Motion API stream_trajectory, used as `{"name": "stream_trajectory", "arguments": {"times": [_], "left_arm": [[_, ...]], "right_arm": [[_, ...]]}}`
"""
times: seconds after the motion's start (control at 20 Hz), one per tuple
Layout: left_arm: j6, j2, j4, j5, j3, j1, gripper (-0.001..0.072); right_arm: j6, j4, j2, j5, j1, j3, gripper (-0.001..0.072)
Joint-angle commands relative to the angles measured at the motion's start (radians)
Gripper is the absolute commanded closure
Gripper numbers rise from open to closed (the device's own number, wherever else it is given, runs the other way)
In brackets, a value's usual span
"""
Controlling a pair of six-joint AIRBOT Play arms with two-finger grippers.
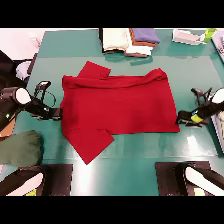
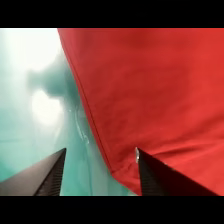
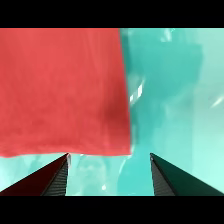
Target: Fold the shirts.
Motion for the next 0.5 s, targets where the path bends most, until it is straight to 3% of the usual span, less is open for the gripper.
{"name": "stream_trajectory", "arguments": {"times": [0.0, 0.45], "left_arm": [[0.0, 0.007, -0.016, 0.004, -0.021, 0.001, 0.0181], [0.0, 0.007, -0.016, 0.005, -0.021, 0.001, 0.0182]], "right_arm": [[0.002, 0.014, 0.026, -0.04, -0.01, -0.108, 0.0139], [0.002, 0.066, -0.001, -0.151, 0.045, -0.109, 0.0202]]}}
